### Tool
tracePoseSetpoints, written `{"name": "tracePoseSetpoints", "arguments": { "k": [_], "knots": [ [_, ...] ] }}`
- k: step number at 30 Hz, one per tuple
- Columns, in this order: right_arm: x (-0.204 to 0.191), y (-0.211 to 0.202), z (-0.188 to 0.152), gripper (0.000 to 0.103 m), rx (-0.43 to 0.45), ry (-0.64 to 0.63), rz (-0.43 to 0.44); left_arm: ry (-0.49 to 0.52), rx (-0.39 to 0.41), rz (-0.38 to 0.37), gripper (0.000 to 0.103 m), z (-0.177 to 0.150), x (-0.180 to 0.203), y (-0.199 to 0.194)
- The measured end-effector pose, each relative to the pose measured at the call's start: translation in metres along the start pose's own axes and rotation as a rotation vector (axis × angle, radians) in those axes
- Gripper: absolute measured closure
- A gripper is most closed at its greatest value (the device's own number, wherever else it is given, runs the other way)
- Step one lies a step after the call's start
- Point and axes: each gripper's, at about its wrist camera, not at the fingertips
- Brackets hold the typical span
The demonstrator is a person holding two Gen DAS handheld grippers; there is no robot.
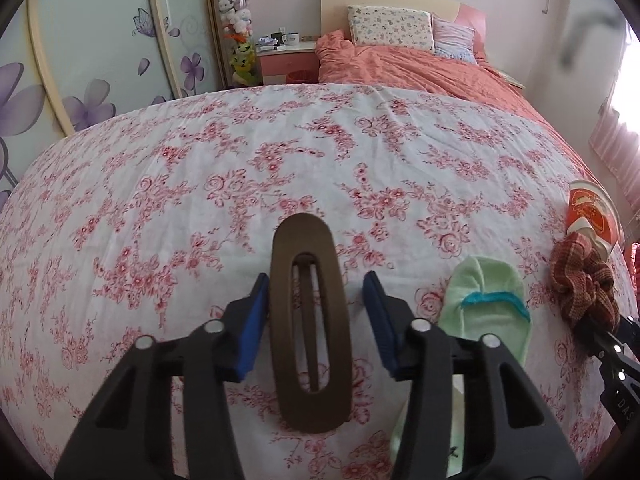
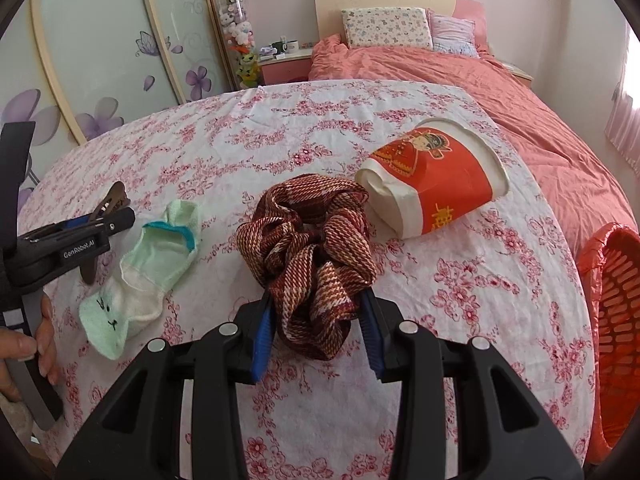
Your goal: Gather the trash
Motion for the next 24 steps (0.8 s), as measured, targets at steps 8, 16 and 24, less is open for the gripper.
{"name": "tracePoseSetpoints", "arguments": {
  "k": [8, 16, 24],
  "knots": [
    [-0.007, 0.006, 0.008, 0.053, 0.006, 0.005, 0.035, 0.001, 0.008, -0.006, 0.06, -0.002, 0.004, 0.0],
    [-0.005, 0.006, 0.02, 0.04, 0.023, 0.039, 0.1, 0.002, 0.011, -0.031, 0.06, -0.003, 0.0, -0.002],
    [-0.015, 0.022, 0.025, 0.04, 0.003, 0.006, 0.059, 0.007, 0.012, -0.045, 0.06, -0.001, 0.001, -0.001]
  ]
}}
Point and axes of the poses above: each gripper's, at about its wrist camera, not at the fingertips, and y roughly the way its jaws point, x to its right, z to its top, and after that the axes turned 1 degree about z, right-handed
